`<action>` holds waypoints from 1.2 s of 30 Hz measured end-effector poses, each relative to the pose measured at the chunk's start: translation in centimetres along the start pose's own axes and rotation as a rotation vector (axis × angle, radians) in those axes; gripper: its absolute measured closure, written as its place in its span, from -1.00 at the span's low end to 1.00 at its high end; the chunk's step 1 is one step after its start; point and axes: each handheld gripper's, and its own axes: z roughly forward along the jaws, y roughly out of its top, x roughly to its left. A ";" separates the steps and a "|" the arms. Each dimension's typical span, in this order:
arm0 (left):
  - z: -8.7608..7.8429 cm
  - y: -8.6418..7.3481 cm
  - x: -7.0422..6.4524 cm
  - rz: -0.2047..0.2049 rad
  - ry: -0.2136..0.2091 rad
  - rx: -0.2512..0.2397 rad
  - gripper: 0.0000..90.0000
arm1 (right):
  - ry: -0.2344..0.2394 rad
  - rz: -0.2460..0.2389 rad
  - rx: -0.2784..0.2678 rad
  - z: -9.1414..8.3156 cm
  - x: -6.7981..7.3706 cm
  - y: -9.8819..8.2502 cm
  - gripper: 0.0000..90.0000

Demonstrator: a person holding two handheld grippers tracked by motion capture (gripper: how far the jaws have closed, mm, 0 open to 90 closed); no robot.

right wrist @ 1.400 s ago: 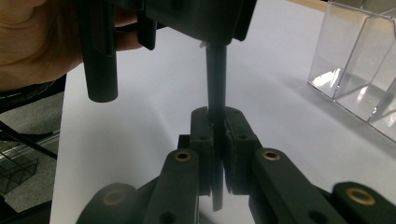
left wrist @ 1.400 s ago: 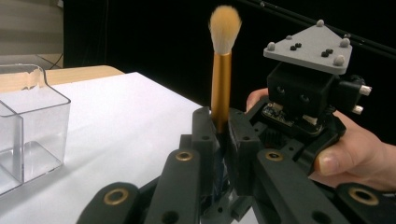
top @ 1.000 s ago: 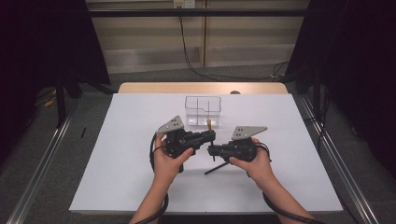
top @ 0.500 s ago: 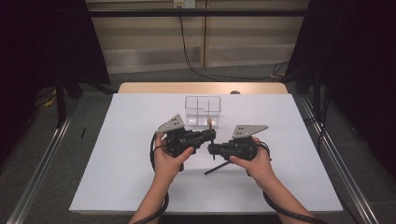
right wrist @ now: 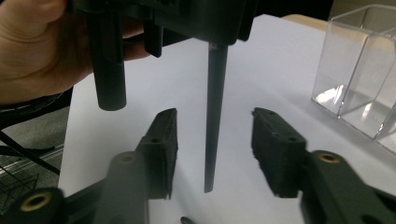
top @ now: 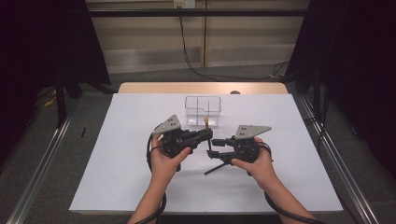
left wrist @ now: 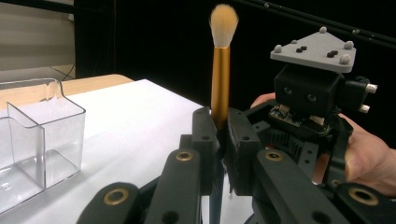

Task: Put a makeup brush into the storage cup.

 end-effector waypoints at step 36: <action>-0.9 1.2 0.7 0.034 0.019 0.011 0.86 | -0.074 -0.011 -0.088 -5.7 -1.7 -2.2 -0.84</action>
